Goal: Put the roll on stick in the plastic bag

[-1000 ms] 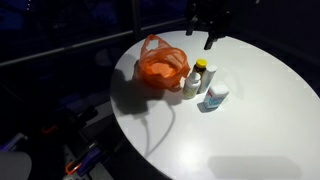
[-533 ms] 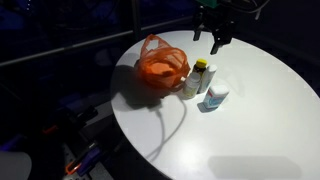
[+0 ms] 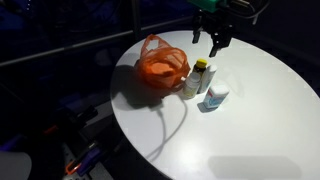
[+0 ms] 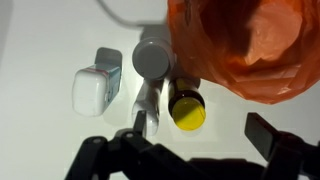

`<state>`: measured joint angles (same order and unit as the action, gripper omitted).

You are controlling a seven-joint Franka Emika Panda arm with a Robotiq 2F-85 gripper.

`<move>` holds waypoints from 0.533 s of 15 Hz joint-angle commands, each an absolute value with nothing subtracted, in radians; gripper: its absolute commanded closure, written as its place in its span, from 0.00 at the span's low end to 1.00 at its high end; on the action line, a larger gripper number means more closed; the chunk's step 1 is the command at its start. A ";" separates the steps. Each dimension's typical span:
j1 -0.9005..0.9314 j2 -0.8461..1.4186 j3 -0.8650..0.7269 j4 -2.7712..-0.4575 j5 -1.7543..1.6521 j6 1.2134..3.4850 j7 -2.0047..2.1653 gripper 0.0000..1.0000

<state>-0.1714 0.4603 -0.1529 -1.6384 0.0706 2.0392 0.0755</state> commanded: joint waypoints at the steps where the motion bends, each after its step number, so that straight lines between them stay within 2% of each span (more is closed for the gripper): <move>1: -0.181 0.485 -0.143 -1.619 0.076 2.051 0.066 0.00; 8: -0.182 0.520 -0.132 -1.608 0.074 2.123 0.047 0.00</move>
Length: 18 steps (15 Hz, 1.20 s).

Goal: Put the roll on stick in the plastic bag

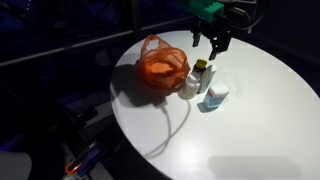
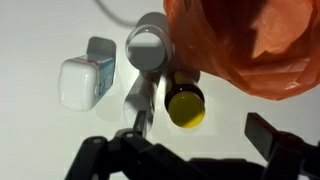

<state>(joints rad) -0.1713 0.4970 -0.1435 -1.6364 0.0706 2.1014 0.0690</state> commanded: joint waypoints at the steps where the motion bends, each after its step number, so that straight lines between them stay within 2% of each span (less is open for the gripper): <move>1: -0.182 0.523 -0.134 -1.610 0.071 2.136 0.049 0.00; 18: -0.244 0.560 -0.149 -1.619 0.083 2.171 0.057 0.00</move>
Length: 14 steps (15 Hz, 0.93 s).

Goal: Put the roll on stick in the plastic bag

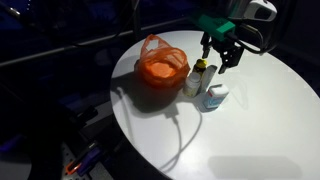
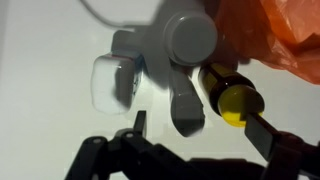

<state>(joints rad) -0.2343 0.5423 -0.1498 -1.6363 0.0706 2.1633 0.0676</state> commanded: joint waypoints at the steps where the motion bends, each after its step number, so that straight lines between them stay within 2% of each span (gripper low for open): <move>1: -0.245 0.563 -0.149 -1.618 0.084 2.172 0.057 0.00; 4: -0.247 0.567 -0.152 -1.619 0.084 2.173 0.058 0.01; 7: -0.249 0.569 -0.154 -1.618 0.084 2.173 0.060 0.20; 9: -0.248 0.569 -0.155 -1.618 0.083 2.173 0.061 0.25; 10: -0.248 0.569 -0.156 -1.616 0.083 2.173 0.062 0.35; 12: -0.247 0.571 -0.156 -1.612 0.082 2.172 0.063 0.34; 13: -0.247 0.571 -0.156 -1.610 0.082 2.173 0.064 0.42; 14: -0.246 0.571 -0.156 -1.610 0.081 2.173 0.065 0.42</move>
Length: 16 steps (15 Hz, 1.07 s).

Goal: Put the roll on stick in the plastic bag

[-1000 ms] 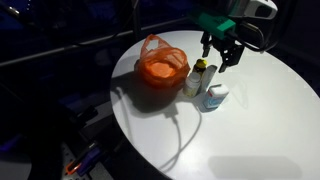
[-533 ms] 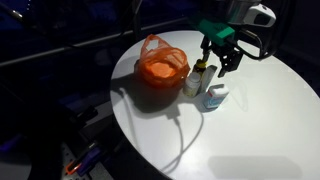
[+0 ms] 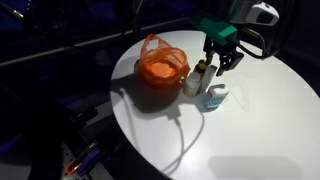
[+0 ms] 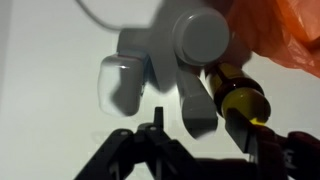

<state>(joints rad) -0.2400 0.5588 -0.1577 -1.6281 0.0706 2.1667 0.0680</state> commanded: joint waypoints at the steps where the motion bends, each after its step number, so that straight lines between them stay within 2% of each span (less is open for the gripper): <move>1: -0.246 0.572 -0.156 -1.609 0.081 2.173 0.066 0.46; 2: -0.246 0.572 -0.156 -1.608 0.081 2.173 0.066 0.53; 3: -0.246 0.572 -0.156 -1.608 0.081 2.173 0.066 0.52; 5: -0.246 0.572 -0.156 -1.608 0.081 2.173 0.067 0.67; 7: -0.245 0.570 -0.156 -1.609 0.081 2.173 0.068 0.87; 16: -0.230 0.510 -0.150 -1.643 0.076 2.183 0.060 0.88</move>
<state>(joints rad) -0.2338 0.5495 -0.1552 -1.6221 0.0706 2.1691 0.0684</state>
